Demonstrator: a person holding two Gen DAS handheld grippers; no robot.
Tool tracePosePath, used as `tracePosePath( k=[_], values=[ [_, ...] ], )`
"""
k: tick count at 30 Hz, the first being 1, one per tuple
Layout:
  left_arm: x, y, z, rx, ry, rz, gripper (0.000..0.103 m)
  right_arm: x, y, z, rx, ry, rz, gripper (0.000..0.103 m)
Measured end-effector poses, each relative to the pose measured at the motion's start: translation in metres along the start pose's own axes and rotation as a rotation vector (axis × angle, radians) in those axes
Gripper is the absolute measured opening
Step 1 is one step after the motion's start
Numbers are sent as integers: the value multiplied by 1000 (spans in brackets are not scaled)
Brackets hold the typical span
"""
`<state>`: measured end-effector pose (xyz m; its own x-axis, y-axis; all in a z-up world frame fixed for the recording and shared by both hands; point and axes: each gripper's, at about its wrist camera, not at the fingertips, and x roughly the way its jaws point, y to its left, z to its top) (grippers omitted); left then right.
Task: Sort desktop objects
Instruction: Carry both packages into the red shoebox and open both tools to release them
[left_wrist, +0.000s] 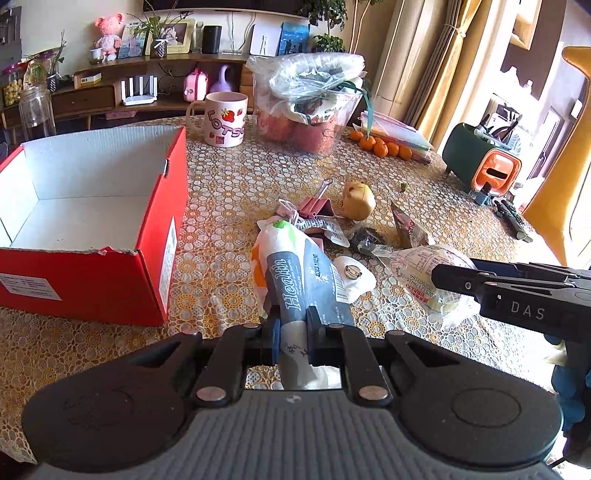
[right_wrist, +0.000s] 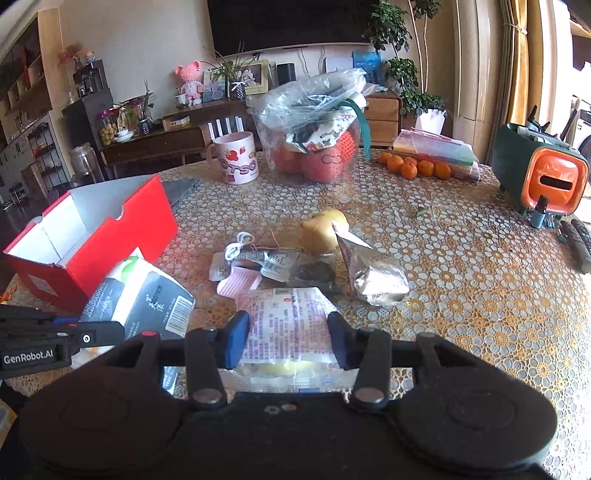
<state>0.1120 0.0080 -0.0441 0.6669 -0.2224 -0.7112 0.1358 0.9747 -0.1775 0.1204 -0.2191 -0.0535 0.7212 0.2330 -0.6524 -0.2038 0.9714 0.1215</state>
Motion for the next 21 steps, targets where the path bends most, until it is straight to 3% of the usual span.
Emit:
tracePosePath(
  k=[10, 21],
  values=[
    [-52, 35, 24, -33, -75, 41, 12, -23, 51, 43, -65, -70, 119, 45],
    [-85, 95, 58, -38, -169, 158, 12, -4, 139, 89, -196, -131, 237, 45]
  ],
)
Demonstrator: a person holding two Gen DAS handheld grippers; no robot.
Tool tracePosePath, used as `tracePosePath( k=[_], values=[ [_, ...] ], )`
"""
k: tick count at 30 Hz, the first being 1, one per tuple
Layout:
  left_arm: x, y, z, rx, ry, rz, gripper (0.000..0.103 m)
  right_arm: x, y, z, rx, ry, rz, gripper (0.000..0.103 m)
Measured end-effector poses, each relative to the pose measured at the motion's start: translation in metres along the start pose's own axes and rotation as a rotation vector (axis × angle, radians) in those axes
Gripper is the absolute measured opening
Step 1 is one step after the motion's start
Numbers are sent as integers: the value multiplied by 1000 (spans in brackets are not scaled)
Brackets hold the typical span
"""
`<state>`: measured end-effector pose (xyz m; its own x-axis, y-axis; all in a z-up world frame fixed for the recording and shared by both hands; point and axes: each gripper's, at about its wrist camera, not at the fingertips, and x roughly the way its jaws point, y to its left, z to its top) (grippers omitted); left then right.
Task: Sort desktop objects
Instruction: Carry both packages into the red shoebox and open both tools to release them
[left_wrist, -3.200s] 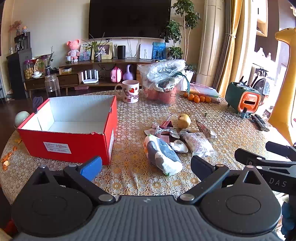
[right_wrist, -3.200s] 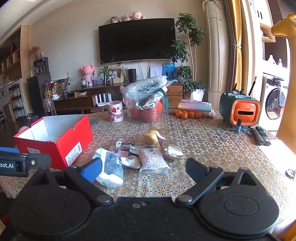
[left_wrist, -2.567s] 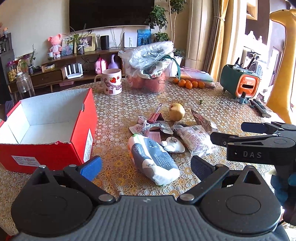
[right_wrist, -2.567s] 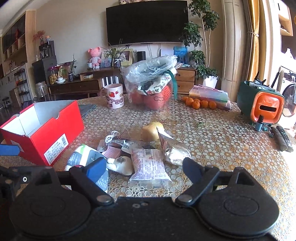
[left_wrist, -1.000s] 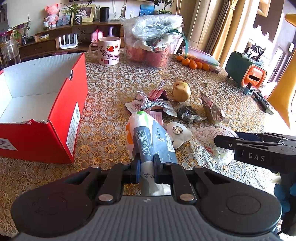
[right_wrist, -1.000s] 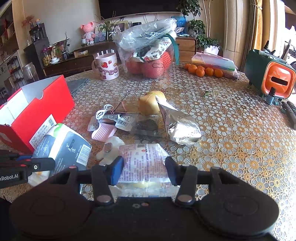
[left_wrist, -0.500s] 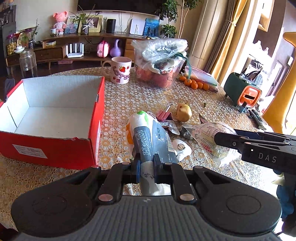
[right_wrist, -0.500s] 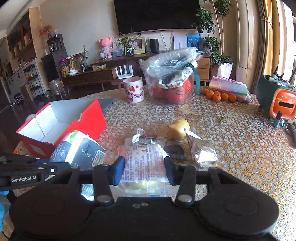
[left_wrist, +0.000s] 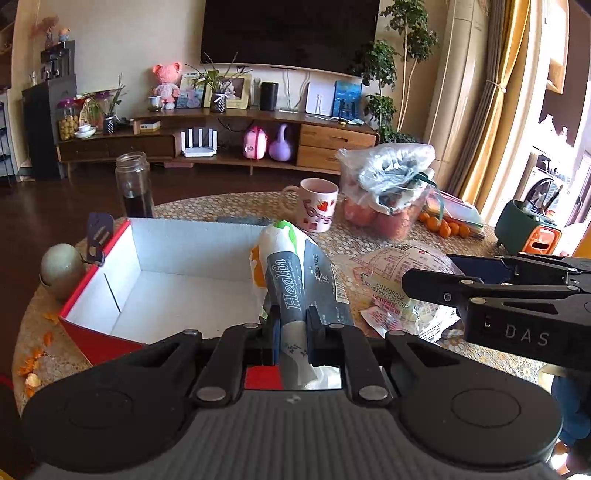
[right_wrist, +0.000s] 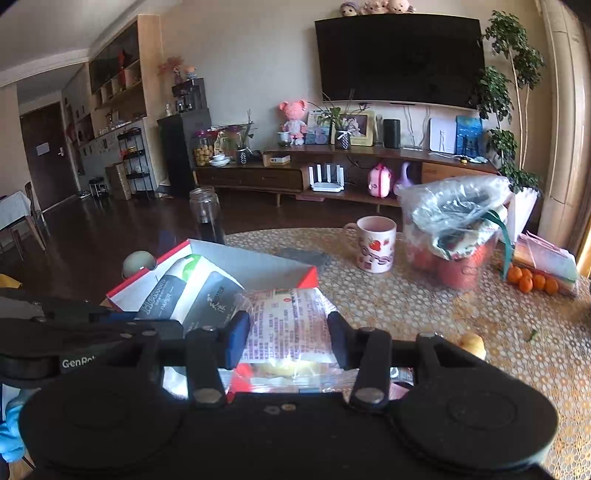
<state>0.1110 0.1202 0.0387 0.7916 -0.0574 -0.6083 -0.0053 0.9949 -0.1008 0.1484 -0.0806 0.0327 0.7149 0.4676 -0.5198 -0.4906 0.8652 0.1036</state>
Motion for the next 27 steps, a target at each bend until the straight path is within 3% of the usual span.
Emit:
tracePosePath(
  k=[10, 19, 27],
  values=[
    [40, 60, 17, -16, 51, 72, 12, 65, 39, 19, -53, 41, 27, 45],
    [93, 100, 28, 2, 132, 104, 12, 124, 53, 11, -43, 142, 31, 45],
    [137, 119, 25, 18, 227, 130, 12, 164, 73, -2, -133, 212, 31, 45]
  ],
)
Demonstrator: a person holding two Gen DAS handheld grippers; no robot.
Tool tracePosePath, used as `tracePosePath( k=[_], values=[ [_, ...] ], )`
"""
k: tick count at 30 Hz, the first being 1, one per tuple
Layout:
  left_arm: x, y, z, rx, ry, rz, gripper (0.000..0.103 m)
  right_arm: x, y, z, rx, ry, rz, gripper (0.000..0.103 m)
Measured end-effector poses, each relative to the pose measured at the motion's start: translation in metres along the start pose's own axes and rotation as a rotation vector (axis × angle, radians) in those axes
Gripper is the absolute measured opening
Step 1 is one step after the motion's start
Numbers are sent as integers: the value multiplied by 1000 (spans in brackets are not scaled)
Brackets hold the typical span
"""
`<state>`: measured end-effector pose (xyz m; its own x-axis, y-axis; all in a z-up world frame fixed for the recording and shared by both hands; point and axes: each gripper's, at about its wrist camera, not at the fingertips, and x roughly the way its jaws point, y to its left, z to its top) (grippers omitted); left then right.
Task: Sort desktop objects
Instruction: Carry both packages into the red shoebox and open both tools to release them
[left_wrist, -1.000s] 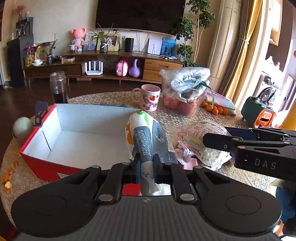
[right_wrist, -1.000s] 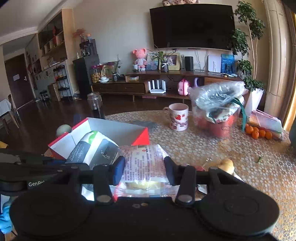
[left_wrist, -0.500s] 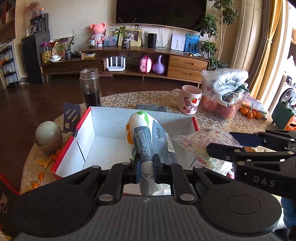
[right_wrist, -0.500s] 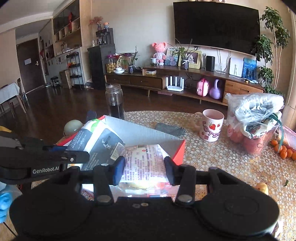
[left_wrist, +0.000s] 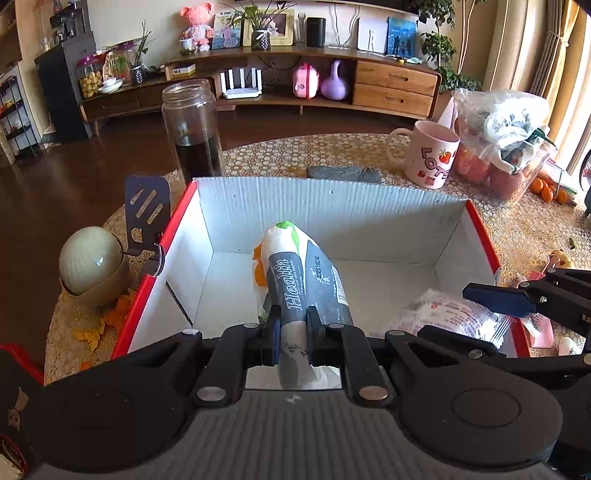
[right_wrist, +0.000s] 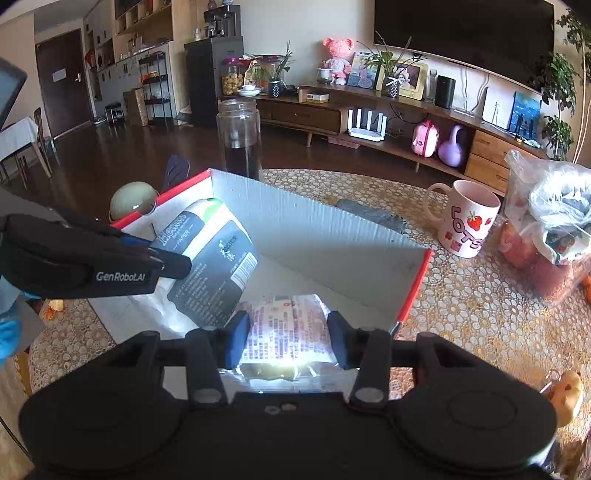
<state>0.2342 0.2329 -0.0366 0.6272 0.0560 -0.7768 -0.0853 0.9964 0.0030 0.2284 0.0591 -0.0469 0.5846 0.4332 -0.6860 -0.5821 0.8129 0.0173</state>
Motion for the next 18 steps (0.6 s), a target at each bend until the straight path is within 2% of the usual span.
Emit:
tracePosePath(
  k=[3, 4, 7, 12, 14, 18],
  values=[
    [11, 0, -1, 20, 22, 8, 12, 9, 7, -1, -38, 26, 0, 38],
    [14, 0, -2, 25, 31, 11, 12, 12, 10, -2, -50, 33, 1, 23],
    [24, 1, -2, 31, 70, 11, 12, 20, 15, -3, -70, 69, 13, 24],
    [37, 2, -2, 44, 131, 13, 12, 17, 12, -6, -78, 65, 49, 36],
    [40, 2, -3, 44, 142, 17, 13, 15, 12, -6, -73, 64, 62, 47],
    [40, 3, -5, 31, 146, 39, 17, 12, 11, -5, -65, 59, 78, 56]
  ],
)
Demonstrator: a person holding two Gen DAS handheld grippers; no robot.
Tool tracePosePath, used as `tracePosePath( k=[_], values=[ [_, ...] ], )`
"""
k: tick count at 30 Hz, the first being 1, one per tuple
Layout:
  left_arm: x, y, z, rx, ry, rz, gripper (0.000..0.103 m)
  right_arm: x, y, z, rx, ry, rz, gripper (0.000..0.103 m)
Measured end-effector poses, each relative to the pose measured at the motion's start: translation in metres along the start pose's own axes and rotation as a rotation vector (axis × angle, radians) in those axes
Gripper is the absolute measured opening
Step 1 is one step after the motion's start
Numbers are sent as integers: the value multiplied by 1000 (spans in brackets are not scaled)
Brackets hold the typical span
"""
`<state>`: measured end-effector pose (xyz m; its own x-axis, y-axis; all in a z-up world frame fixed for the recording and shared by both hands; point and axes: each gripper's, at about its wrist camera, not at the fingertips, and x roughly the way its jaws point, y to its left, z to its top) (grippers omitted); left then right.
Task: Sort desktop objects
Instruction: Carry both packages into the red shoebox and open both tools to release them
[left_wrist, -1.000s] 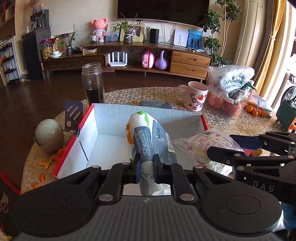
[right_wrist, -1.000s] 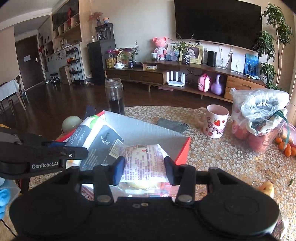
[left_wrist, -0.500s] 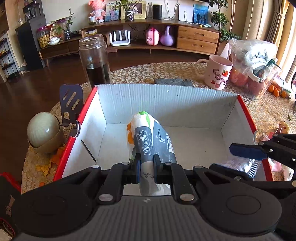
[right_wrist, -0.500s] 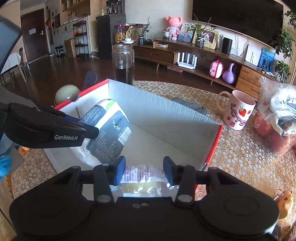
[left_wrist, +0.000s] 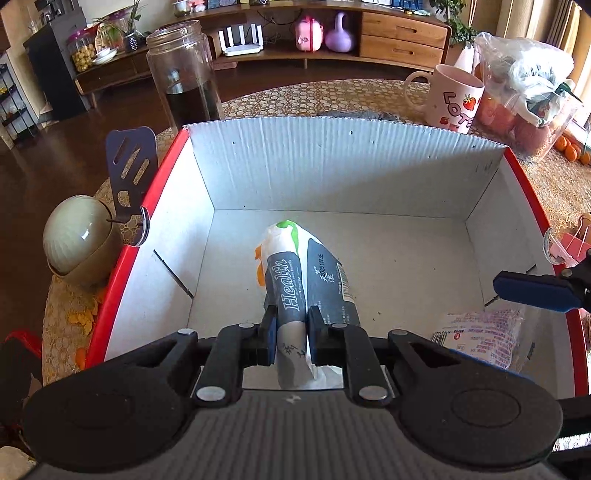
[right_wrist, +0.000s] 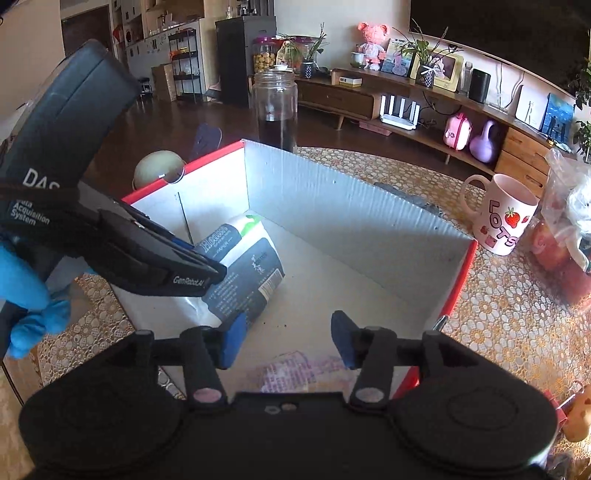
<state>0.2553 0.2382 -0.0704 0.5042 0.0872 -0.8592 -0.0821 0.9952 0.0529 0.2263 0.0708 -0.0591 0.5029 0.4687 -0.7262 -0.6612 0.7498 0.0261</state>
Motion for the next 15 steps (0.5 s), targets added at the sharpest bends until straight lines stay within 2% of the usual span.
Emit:
tracePosePath(
  k=[1, 2, 4, 5, 15],
  values=[
    [0, 0, -1, 0, -3, 7, 18, -2, 0, -1, 3, -2, 2, 60],
    [-1, 0, -2, 0, -5, 13, 25, -3, -1, -1, 5, -5, 5, 62],
    [-3, 2, -3, -4, -9, 15, 47, -6, -2, -2, 10, -9, 8, 63],
    [-5, 3, -4, -10, -16, 11, 69, -8, -3, -2, 12, -11, 9, 64],
    [-48, 0, -6, -21, -114, 21, 71, -44, -16, -6, 51, -69, 24, 69]
  ],
)
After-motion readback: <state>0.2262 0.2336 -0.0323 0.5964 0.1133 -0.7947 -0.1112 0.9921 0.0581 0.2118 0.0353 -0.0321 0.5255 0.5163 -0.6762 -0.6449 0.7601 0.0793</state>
